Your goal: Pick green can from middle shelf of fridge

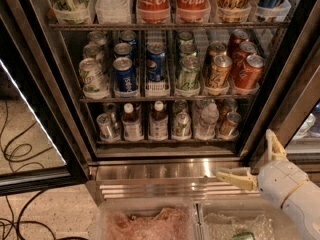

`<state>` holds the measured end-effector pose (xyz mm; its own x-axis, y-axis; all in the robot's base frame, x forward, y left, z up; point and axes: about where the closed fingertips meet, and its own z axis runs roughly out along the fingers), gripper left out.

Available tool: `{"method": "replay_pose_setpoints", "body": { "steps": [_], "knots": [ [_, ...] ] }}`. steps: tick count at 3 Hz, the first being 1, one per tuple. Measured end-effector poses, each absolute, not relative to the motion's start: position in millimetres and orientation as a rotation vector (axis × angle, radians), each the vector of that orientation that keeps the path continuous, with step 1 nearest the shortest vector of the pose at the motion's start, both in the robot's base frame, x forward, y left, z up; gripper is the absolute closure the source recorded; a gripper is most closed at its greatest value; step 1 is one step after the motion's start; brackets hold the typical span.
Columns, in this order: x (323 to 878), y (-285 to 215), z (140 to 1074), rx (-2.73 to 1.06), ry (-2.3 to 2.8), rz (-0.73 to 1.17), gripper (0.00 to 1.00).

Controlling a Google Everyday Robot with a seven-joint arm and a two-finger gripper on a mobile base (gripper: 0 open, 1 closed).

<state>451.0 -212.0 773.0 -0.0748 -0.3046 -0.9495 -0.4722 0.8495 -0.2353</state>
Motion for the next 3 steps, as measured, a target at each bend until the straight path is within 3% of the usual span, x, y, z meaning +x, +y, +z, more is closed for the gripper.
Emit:
{"method": "replay_pose_setpoints", "body": {
  "steps": [3],
  "knots": [
    [475.3,-196.7,790.7,-0.642,1.577,0.186,0.00]
  ]
}}
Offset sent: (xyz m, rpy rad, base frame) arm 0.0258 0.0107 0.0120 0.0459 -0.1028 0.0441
